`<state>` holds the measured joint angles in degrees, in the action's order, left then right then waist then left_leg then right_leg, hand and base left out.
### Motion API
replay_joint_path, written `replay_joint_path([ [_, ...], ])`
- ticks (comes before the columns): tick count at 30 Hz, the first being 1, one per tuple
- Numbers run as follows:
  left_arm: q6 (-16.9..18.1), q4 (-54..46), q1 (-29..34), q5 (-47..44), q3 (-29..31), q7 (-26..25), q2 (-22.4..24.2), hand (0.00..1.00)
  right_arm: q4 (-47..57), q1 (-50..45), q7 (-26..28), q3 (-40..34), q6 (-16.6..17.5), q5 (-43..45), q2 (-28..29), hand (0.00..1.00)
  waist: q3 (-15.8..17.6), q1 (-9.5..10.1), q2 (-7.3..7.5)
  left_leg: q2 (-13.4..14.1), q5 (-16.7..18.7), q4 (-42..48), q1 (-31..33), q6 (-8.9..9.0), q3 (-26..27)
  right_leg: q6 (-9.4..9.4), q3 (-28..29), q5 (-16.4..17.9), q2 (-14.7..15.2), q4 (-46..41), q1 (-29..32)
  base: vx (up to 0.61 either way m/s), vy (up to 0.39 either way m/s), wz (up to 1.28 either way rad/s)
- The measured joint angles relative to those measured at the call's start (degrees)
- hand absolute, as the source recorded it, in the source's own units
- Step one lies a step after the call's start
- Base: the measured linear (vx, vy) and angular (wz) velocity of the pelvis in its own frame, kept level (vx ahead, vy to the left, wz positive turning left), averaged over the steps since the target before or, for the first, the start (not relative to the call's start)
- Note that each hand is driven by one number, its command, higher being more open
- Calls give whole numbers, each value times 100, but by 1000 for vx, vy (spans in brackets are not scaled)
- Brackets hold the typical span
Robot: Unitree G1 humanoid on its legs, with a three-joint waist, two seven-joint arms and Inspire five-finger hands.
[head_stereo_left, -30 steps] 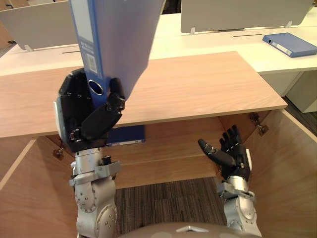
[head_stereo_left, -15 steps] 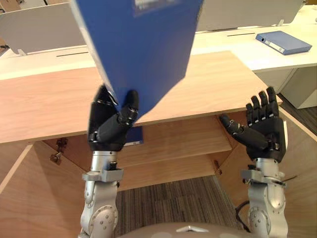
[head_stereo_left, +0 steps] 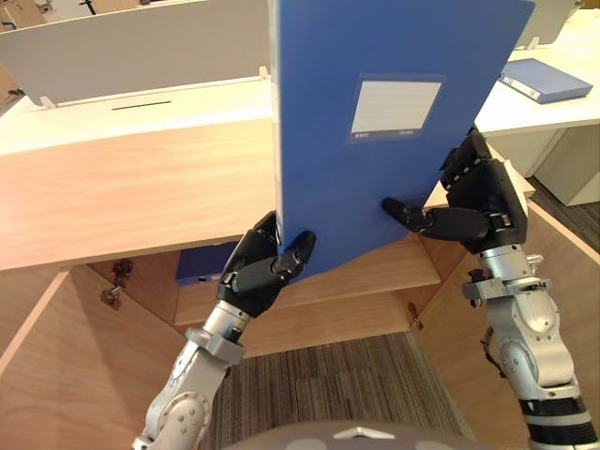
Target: Walk over to the cabinet, pick up the folder, carry it to the office cabinet, place the folder inside the office cabinet, then close the office cabinet door
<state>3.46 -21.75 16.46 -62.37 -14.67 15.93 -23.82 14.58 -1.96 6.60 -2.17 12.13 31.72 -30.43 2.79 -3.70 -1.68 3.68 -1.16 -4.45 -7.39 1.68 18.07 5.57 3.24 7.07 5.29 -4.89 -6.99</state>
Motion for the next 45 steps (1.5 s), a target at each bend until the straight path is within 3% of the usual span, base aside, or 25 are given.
replay_joint_path([
  [5, -47, 459, -289, -119, 31, 235, -493, 0, -442, 215, 371, 293, -19, 120, -609, 100, 0, 17, 1, -6, -26, -6, 49, -34, -63, 28, -58, -21, 5, 2, 10, -28, -12, 6],
  [6, -49, 525, -348, -121, 32, 286, -552, 0, -553, 285, 423, 360, -34, 227, -666, 0, 0, 17, 2, -6, -27, -7, 48, -35, -63, 30, -59, -31, 5, 2, 10, -34, -6, 2],
  [15, -24, 901, -695, -227, 263, 446, -633, 0, -861, 720, 595, 605, -85, 438, -801, 0, 11, 19, 27, -13, -45, -16, 64, -62, -45, 49, -54, -114, 10, 4, 56, -45, -1, -1],
  [19, 14, 1037, -804, -207, 316, 470, -484, 0, -872, 723, 620, 554, -207, 429, -578, 0, 21, 19, 48, -24, -98, -47, 90, -88, -30, 33, -46, -138, 12, 4, 91, -54, -2, -2],
  [20, 16, 1070, -851, -149, 344, 472, -433, 100, -871, 741, 558, 515, -206, 412, -388, 0, 21, 20, 58, -23, -110, -51, 90, -88, -31, 29, -46, -141, 12, 6, 96, -68, -4, 0],
  [27, 129, 1085, -922, 367, 820, 398, 315, 100, -368, 778, 537, 380, -182, 0, 720, 0, 10, 53, 75, -40, -191, -54, 181, -113, -65, -23, -76, -174, 23, 43, 167, -63, -5, 2],
  [34, 329, 884, -915, 1259, 1210, -40, 959, 100, -315, 783, 397, 372, -183, -248, 1235, 0, 1, 105, 96, -107, -228, -58, 181, -154, -158, -26, -164, -175, 86, 92, 90, -43, 5, 7],
  [39, 788, 315, -855, 1810, 1975, -547, 1631, 100, -117, 780, 293, 341, -182, -262, 1546, 0, 1, 134, 96, -120, -291, -60, 254, -154, -339, -29, -344, -173, 94, 120, 60, -28, -12, 18],
  [43, 1252, -17, -483, 2375, 2917, -1165, 2162, 100, 27, 720, 266, 312, -179, -284, 1857, 0, 0, 222, 97, -128, -321, -67, 257, -145, -529, -49, -540, -160, 96, 213, -88, -17, -21, 25],
  [45, 1285, -18, -396, 2511, 3087, -1310, 2263, 100, 53, 692, 262, 283, -178, -302, 1927, 0, 1, 223, 100, -137, -328, -75, 259, -143, -606, -56, -628, -153, 101, 221, -127, -26, -21, 23],
])
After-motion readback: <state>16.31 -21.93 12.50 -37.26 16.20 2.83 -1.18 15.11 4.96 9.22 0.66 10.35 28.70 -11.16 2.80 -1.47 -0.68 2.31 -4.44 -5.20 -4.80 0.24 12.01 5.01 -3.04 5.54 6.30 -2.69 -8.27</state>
